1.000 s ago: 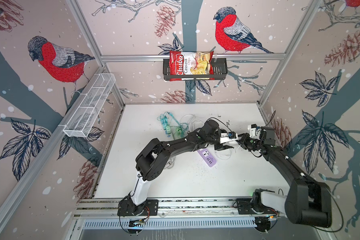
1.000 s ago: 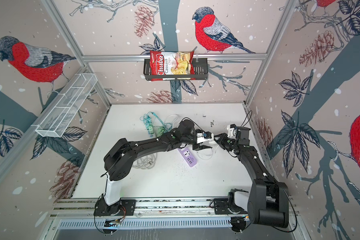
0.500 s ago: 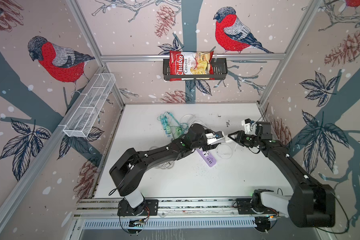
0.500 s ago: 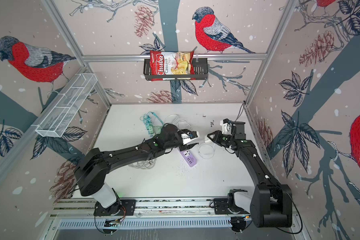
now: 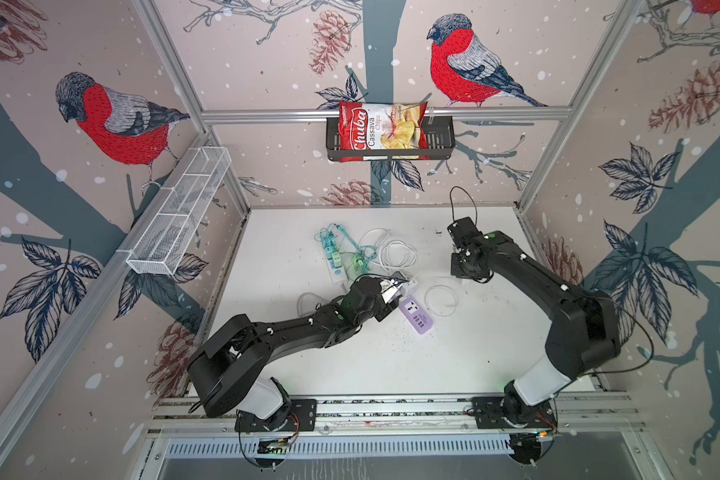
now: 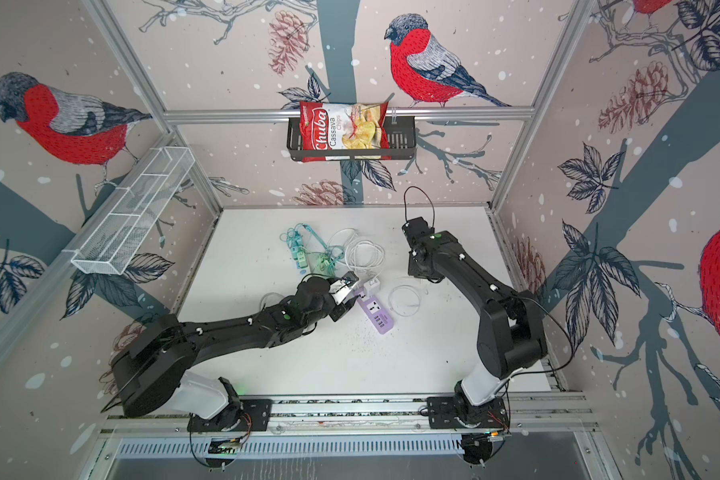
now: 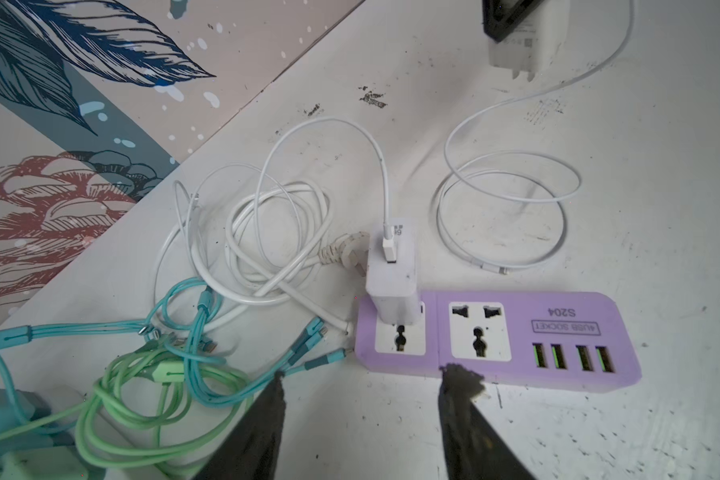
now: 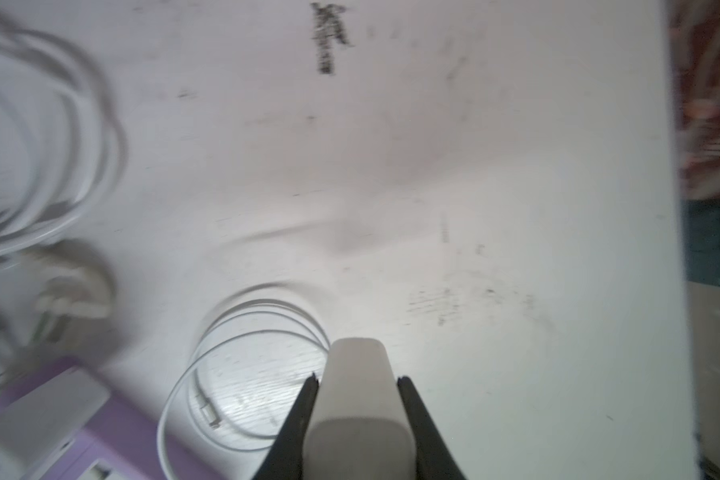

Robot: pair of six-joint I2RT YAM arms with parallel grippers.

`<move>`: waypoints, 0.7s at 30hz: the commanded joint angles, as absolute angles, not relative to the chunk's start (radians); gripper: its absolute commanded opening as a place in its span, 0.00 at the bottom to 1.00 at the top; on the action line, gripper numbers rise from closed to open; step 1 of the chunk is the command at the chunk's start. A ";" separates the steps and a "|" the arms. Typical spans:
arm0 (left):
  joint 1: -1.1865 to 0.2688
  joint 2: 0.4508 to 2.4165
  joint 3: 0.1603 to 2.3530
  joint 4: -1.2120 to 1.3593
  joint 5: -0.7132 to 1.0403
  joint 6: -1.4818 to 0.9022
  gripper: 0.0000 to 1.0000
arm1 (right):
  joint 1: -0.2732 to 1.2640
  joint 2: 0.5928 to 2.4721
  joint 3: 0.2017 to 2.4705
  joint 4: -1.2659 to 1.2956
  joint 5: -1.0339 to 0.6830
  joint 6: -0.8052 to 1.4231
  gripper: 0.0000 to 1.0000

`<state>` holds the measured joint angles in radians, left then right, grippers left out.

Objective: Insert the plug
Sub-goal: 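Grasp the charger with the right gripper while left opens and withdraws, then lower the vivo charger onto the free purple strip socket with the right gripper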

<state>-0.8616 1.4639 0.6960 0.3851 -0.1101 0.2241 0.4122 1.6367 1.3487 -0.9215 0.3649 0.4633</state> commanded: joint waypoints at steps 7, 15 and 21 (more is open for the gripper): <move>-0.851 1.479 0.707 0.474 -0.113 0.160 0.58 | 0.477 1.581 1.307 -0.834 0.281 0.406 0.00; -0.853 1.475 0.721 0.463 -0.030 0.125 0.57 | 0.602 1.529 1.125 -0.582 0.004 0.325 0.00; -0.853 1.459 0.707 0.467 -0.020 0.091 0.56 | 0.636 1.506 1.041 -0.512 -0.031 0.310 0.00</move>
<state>-0.8528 1.4685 0.7124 0.4290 -0.0471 0.1158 0.6209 1.5200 1.0584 -0.5869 0.0158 0.3363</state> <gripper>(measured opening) 0.566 0.291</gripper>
